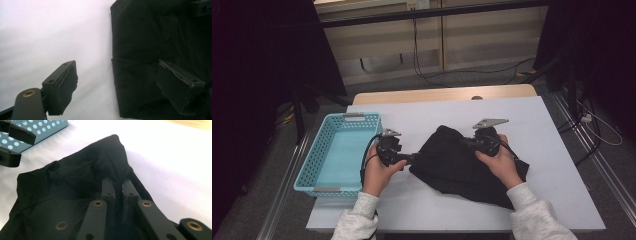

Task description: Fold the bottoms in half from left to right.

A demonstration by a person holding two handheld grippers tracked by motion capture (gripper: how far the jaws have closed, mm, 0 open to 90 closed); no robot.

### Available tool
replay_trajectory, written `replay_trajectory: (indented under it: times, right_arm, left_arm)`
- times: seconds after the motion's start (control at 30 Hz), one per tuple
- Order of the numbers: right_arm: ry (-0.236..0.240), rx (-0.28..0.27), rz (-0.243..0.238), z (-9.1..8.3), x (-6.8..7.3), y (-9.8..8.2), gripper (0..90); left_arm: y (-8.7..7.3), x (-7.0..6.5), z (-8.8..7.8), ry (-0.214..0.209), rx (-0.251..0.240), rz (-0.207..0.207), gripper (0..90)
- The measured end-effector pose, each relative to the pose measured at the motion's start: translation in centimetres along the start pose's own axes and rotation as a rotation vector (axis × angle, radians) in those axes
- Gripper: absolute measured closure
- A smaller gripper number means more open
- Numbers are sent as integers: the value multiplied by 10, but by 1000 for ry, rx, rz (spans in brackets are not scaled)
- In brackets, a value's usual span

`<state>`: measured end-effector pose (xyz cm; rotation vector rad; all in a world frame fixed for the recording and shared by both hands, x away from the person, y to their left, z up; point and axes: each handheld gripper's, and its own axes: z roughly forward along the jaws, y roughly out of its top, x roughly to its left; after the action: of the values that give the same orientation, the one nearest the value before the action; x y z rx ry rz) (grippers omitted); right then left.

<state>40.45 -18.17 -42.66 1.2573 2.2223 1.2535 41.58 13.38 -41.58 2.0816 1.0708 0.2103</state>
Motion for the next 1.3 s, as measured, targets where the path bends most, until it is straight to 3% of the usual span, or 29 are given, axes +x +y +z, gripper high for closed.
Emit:
replay_trajectory:
  times: [0.53,1.3]
  right_arm:
    - [-18,49,41,-13,-7,-11,833]
    - [-39,60,59,-31,-15,-22,832]
  left_arm:
    - [-1,1,7,13,14,14,177]
    - [4,-3,13,-7,36,27,176]
